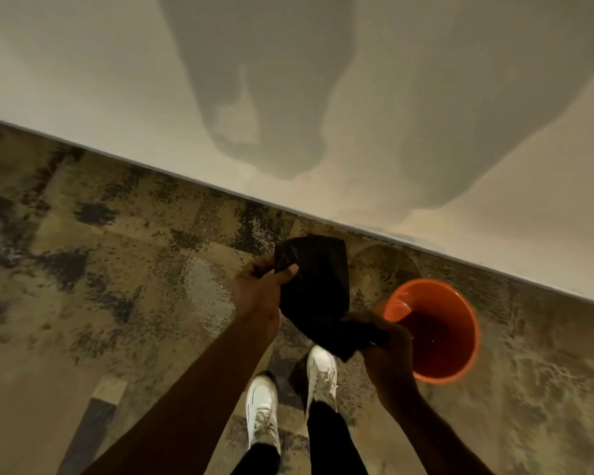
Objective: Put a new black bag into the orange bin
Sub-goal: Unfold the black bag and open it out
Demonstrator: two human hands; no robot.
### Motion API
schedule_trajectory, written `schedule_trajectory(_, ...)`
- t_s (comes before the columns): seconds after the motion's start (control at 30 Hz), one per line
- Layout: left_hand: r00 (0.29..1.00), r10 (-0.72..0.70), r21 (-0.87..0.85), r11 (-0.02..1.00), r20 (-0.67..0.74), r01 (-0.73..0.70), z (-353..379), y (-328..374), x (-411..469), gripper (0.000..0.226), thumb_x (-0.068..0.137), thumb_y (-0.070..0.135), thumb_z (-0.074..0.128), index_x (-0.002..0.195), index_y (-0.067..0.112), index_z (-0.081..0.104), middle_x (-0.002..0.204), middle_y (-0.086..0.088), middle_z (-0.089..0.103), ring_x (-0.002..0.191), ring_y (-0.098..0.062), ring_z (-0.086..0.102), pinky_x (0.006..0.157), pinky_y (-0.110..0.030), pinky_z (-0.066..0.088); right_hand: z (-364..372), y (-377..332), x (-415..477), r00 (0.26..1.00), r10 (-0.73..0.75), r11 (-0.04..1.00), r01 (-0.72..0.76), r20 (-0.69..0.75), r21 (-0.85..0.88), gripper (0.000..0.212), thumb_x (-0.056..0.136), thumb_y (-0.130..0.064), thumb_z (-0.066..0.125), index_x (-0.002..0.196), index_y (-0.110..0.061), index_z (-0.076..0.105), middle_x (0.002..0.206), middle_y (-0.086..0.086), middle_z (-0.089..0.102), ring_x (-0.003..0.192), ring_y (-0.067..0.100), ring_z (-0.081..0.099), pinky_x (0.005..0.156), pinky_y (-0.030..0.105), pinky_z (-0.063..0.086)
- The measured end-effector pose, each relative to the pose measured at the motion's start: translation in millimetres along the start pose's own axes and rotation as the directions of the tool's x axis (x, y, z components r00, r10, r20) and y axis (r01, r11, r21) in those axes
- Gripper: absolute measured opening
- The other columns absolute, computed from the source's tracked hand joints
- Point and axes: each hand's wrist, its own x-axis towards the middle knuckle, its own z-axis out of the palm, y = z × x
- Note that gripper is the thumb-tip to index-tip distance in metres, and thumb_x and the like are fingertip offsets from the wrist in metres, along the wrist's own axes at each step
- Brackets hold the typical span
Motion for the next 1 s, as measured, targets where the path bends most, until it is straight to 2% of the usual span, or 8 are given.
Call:
schedule_trajectory(0.2, 0.988, -0.132, -0.171, 0.975, 0.086, 0.145, -17.2, 46.9, -44.5, 0.050, 0.085, -0.006, 0.080, 0.130, -0.018, 0.062, 0.127, -0.027, 0.074, 0.111, -0.029, 0.078, 0.081, -0.026, 0.064, -10.6, -26.0, -38.8, 0.998, -0.003, 0.999, 0.005, 0.057, -0.039, 0.032, 0.076, 0.012, 0.077, 0.085, -0.019, 0.080, 0.079, 0.001, 0.079, 0.066, 0.026, 0.072, 0.060, 0.041, 0.055)
schedule_trajectory(0.37, 0.989, -0.094, -0.146, 0.983, 0.117, 0.110, -27.9, 77.1, -79.5, 0.013, 0.087, 0.008, 0.082, 0.094, 0.001, 0.073, 0.100, -0.013, 0.083, 0.091, -0.019, 0.082, 0.064, -0.024, 0.064, -13.9, -60.5, -57.7, 0.997, -0.047, 0.990, 0.055, 0.065, -0.132, 0.029, 0.069, -0.004, 0.089, 0.079, -0.026, 0.073, 0.077, -0.009, 0.075, 0.069, 0.006, 0.069, 0.060, 0.015, 0.049)
schedule_trajectory(0.47, 0.994, -0.034, -0.108, 0.993, 0.100, 0.045, -35.3, 98.3, -105.7, 0.016, 0.087, 0.015, 0.084, 0.081, 0.011, 0.069, 0.084, -0.003, 0.084, 0.083, -0.016, 0.083, 0.058, -0.023, 0.061, -19.8, -91.7, -72.6, 0.994, -0.043, 0.978, 0.062, 0.096, -0.202, 0.032, 0.067, -0.009, 0.097, 0.077, -0.025, 0.071, 0.074, -0.012, 0.073, 0.070, 0.004, 0.069, 0.060, 0.010, 0.048)
schedule_trajectory(0.57, 0.996, 0.064, -0.028, 0.998, 0.058, -0.063, -40.4, 110.7, -123.0, 0.024, 0.086, 0.018, 0.085, 0.065, 0.013, 0.073, 0.087, -0.012, 0.082, 0.094, -0.026, 0.081, 0.071, -0.036, 0.066, -23.2, -129.8, -85.9, 0.994, 0.003, 0.992, 0.010, 0.108, -0.124, 0.036, 0.058, -0.042, 0.100, 0.087, -0.033, 0.080, 0.079, -0.010, 0.080, 0.075, 0.008, 0.077, 0.067, 0.029, 0.060)
schedule_trajectory(0.63, 0.987, 0.159, 0.044, 0.986, 0.025, -0.160, -44.5, 121.8, -143.4, 0.029, 0.085, 0.021, 0.086, 0.083, -0.005, 0.074, 0.095, -0.027, 0.077, 0.094, -0.029, 0.077, 0.083, -0.049, 0.067, -27.7, -157.3, -98.2, 0.991, 0.059, 0.998, -0.057, 0.117, -0.023, 0.051, 0.049, -0.066, 0.093, 0.092, -0.041, 0.082, 0.082, -0.004, 0.083, 0.076, 0.019, 0.079, 0.065, 0.043, 0.064)
schedule_trajectory(0.7, 0.973, 0.232, 0.099, 0.968, 0.014, -0.232, -51.1, 126.7, -160.5, 0.039, 0.084, 0.025, 0.088, 0.086, -0.009, 0.068, 0.086, -0.022, 0.075, 0.085, -0.025, 0.073, 0.076, -0.043, 0.064, -33.0, -184.4, -110.6, 0.988, 0.057, 0.998, -0.060, 0.146, 0.017, 0.053, 0.045, -0.079, 0.086, 0.086, -0.045, 0.080, 0.079, -0.002, 0.082, 0.072, 0.021, 0.079, 0.059, 0.033, 0.061)
schedule_trajectory(0.83, 0.977, 0.212, 0.110, 0.971, 0.028, -0.214, -62.7, 133.3, -190.8, 0.040, 0.087, 0.034, 0.084, 0.083, -0.004, 0.072, 0.082, -0.010, 0.076, 0.082, -0.025, 0.074, 0.072, -0.036, 0.061, -38.9, -235.7, -128.6, 0.981, -0.004, 0.992, -0.020, 0.191, 0.124, 0.047, 0.053, -0.068, 0.092, 0.095, -0.047, 0.080, 0.091, -0.005, 0.083, 0.083, 0.013, 0.080, 0.064, 0.020, 0.059)
schedule_trajectory(1.0, 0.943, 0.067, 0.165, 0.978, 0.327, -0.127, -64.0, 135.2, -243.3, 0.047, 0.091, 0.059, 0.067, 0.095, 0.016, 0.086, 0.100, -0.008, 0.085, 0.095, -0.022, 0.083, 0.069, -0.025, 0.064, -38.2, -273.6, -141.2, 0.986, -0.019, 0.983, -0.011, 0.166, 0.182, 0.032, 0.059, -0.056, 0.093, 0.087, -0.045, 0.080, 0.083, -0.006, 0.081, 0.077, 0.009, 0.078, 0.063, 0.020, 0.058)
